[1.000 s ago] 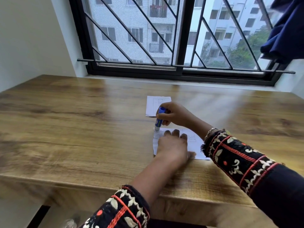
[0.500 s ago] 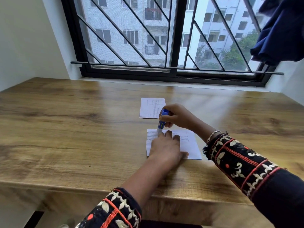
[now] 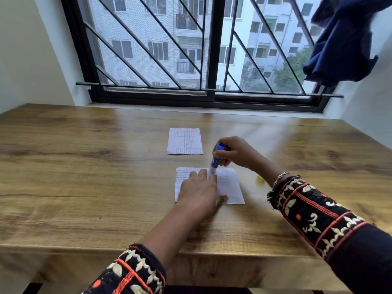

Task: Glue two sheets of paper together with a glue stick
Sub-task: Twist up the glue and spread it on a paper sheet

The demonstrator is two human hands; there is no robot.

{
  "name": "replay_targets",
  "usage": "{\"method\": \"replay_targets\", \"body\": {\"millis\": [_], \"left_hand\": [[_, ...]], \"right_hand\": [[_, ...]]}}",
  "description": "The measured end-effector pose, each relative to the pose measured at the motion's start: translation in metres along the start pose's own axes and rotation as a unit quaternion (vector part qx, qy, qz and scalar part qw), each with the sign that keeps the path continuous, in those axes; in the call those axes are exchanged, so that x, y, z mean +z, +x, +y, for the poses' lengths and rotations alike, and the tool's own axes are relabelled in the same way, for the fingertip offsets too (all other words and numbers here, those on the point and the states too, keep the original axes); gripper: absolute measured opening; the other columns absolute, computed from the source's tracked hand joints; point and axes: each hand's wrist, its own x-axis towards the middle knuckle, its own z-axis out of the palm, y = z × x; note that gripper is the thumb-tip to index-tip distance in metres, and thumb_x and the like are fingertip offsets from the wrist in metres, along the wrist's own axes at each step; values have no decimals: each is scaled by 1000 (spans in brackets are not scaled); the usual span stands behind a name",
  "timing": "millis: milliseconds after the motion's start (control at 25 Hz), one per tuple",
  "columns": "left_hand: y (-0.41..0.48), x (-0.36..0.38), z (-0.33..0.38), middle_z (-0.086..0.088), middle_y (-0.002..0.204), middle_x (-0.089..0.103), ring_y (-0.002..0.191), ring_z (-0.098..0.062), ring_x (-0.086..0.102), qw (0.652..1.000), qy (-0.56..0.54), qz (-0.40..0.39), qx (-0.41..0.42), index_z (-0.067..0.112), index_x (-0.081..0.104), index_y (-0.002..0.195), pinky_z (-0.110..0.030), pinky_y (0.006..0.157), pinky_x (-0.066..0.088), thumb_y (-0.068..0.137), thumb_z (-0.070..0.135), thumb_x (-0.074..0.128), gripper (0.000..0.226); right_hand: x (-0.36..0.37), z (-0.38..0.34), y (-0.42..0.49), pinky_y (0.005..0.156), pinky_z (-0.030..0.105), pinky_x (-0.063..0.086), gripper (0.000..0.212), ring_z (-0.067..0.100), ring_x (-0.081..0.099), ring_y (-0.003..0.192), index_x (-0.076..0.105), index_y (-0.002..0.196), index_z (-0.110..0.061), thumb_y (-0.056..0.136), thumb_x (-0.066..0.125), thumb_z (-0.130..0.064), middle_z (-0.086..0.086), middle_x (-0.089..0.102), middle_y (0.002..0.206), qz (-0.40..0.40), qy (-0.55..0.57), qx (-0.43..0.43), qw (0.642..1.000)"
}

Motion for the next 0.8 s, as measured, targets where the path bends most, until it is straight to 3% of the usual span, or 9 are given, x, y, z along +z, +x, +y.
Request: {"method": "replay_targets", "body": {"millis": [240,800], "left_hand": [[0,0,0,-10,135,37,121,-29,37,1000,8,2,1,14,35,133,-38,89,39,91,52,39,57],[1,1,0,-11,137,36,122,-29,37,1000,24,7,-1,14,35,132,-38,89,40,91,54,38,57]], "right_hand": [[-15,10,-10,52,17,53,21,16,60,57,59,91,11,84,57,-9,12,63,72,5,-3,22,1000],[-26,15,-23,59,26,54,21,16,60,58,60,92,10,84,58,-10,12,63,74,27,-22,40,999]]}}
